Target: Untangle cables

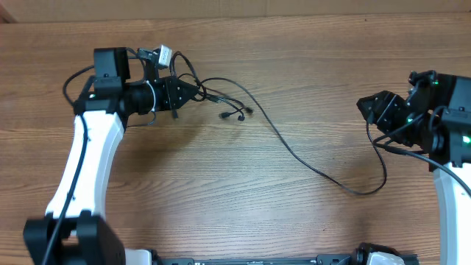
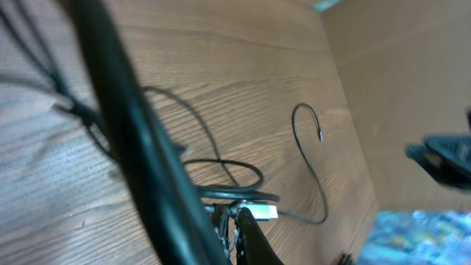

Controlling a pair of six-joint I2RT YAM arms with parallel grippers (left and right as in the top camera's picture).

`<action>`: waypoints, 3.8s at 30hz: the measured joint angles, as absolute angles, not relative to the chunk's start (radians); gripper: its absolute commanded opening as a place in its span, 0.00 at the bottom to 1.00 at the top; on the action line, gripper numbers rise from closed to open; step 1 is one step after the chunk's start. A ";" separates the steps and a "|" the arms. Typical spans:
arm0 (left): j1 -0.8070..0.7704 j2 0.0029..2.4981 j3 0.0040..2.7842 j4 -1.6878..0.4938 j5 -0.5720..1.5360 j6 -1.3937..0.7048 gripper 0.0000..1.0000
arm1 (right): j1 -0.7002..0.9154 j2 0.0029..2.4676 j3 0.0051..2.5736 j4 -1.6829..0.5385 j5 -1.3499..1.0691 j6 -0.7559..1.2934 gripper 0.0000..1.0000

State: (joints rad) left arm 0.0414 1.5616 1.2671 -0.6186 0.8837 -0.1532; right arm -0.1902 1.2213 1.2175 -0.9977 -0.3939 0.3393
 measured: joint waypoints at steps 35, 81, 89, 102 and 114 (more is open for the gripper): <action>-0.053 1.412 1.277 -0.711 1.388 0.262 0.04 | 0.366 1.766 1.217 -0.347 -0.770 -0.184 0.81; -0.168 1.441 1.278 -0.751 0.758 0.009 0.08 | -0.151 1.675 1.234 -0.892 -0.063 0.287 0.04; -0.271 1.579 1.278 -0.718 0.698 -0.022 0.34 | -0.150 1.677 1.231 -1.098 0.089 0.487 1.00; -0.416 1.723 1.278 -0.721 0.680 -0.099 1.00 | -0.106 1.608 1.231 -1.142 0.009 0.782 1.00; -0.432 1.723 1.278 -0.722 0.627 -0.103 0.99 | -0.105 1.343 1.231 -1.259 -0.001 0.745 1.00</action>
